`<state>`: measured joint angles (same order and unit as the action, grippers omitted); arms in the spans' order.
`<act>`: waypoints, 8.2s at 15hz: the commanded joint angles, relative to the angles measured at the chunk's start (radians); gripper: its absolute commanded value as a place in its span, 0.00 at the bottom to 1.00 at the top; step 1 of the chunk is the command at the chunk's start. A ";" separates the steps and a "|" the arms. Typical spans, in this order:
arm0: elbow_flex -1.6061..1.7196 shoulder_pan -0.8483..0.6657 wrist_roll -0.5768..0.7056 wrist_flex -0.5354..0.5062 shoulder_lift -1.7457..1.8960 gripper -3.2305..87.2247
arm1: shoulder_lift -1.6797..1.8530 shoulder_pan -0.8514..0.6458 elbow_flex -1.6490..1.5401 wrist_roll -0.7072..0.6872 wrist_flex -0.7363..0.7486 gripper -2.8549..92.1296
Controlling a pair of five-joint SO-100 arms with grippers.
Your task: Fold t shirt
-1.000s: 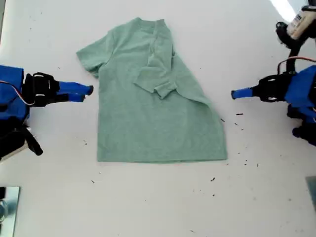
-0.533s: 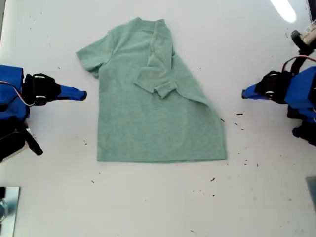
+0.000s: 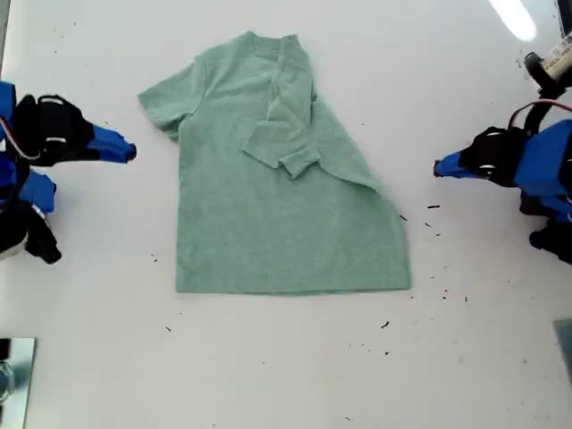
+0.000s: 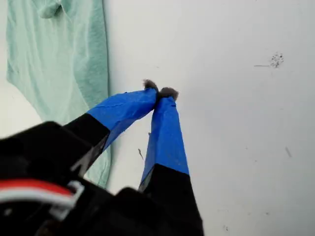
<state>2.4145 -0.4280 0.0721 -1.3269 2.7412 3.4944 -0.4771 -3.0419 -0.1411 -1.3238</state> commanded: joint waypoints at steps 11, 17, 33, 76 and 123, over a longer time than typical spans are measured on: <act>-0.649 -0.373 0.453 -0.262 -0.750 0.36 | 0.012 0.049 -0.066 -0.009 0.035 0.05; -0.534 -0.468 0.488 -0.132 -0.801 0.37 | 0.012 0.057 -0.066 -0.006 0.026 0.05; -0.718 -0.423 0.598 0.135 -0.838 0.03 | 0.012 0.094 -0.063 0.021 -0.011 0.05; 0.598 0.098 0.041 0.341 0.494 0.03 | -1.394 0.448 1.295 -0.149 -0.373 0.39; 0.488 0.114 0.011 0.319 0.324 0.03 | -0.436 0.103 0.172 -0.437 0.089 0.06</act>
<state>3.0143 -0.3267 0.1104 -1.0032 3.1999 2.9744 -0.3605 -2.8363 -0.5645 -1.2609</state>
